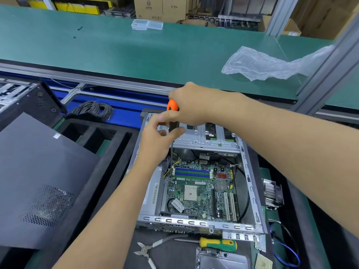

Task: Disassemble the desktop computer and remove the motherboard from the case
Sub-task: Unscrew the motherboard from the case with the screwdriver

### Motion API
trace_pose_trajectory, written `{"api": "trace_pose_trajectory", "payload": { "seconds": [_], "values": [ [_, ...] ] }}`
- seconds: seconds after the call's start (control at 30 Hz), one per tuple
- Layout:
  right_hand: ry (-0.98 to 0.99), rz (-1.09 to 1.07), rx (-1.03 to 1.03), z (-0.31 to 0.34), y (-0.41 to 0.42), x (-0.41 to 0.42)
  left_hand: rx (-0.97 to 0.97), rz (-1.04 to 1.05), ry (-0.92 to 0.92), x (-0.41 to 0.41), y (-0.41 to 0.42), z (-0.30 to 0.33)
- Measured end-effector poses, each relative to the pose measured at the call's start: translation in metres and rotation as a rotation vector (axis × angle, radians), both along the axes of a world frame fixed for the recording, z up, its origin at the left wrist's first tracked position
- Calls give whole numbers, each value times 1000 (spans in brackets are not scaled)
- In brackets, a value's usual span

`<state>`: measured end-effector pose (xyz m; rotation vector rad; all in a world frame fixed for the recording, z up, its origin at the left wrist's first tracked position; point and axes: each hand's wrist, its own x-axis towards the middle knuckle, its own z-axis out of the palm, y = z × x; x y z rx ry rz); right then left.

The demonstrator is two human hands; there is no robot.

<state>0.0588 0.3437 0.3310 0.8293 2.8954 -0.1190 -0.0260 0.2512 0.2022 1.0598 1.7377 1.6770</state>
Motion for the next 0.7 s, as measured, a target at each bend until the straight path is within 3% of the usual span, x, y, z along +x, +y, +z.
{"api": "trace_pose_trajectory", "payload": {
  "seconds": [0.3, 0.5, 0.7],
  "values": [
    [-42, 46, -103, 2, 4, 5, 3, -27, 50, -2, -6, -7],
    [25, -35, 91, -6, 2, 1, -25, 8, 86, 2, -2, 2],
    [-7, 70, -50, 0, 4, 3, -43, -52, 110, 4, -7, -7]
  ]
}}
